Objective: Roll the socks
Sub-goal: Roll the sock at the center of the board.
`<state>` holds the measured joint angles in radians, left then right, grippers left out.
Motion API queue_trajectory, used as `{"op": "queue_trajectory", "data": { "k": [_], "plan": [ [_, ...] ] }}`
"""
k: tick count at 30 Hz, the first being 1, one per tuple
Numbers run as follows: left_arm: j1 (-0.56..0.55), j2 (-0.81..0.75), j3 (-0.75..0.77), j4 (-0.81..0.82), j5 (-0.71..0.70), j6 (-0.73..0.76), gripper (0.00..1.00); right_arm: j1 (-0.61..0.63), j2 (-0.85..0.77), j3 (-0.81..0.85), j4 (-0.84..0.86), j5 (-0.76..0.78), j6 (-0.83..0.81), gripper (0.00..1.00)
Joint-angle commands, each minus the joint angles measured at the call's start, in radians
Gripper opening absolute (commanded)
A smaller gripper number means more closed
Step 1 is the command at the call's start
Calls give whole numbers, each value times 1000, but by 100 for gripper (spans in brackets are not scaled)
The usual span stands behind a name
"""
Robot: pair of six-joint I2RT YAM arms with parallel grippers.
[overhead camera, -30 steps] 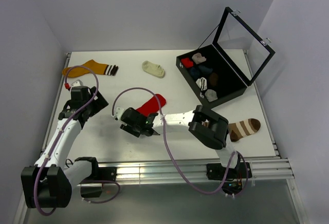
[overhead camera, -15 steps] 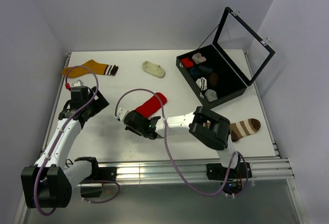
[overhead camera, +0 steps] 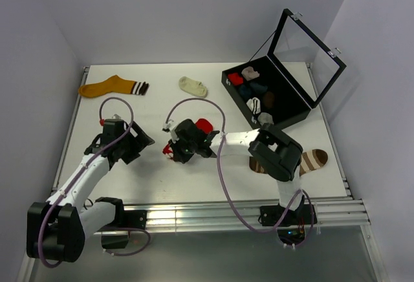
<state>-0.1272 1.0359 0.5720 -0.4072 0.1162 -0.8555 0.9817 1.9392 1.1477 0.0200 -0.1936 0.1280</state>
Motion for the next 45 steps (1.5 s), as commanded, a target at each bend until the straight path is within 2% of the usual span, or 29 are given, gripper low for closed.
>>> {"op": "queue_trajectory", "data": {
  "k": [1, 6, 12, 19, 25, 38, 41, 44, 45],
  "plan": [
    [-35, 27, -21, 93, 51, -91, 88, -58, -57, -54, 122, -226, 145, 0],
    [-98, 85, -14, 139, 40, -126, 81, -130, -60, -124, 250, -371, 251, 0],
    [-152, 171, -8, 186, 51, -163, 77, -207, -34, -223, 484, -532, 432, 0],
    [-201, 257, 19, 228, 68, -180, 71, -224, -11, -227, 456, -518, 406, 0],
    [-239, 322, 35, 242, 54, -209, 69, -227, 9, -212, 425, -507, 374, 0],
    [-239, 305, 58, 277, 2, -246, 70, -229, 10, -189, 371, -495, 334, 0],
    [-239, 349, 65, 281, 17, -255, 68, -229, 10, -189, 371, -492, 337, 0],
    [-241, 381, 63, 292, 28, -266, 62, -229, 10, -186, 370, -492, 334, 0],
    [-241, 386, 65, 291, 30, -269, 57, -229, 10, -183, 370, -492, 334, 0]
  ]
}}
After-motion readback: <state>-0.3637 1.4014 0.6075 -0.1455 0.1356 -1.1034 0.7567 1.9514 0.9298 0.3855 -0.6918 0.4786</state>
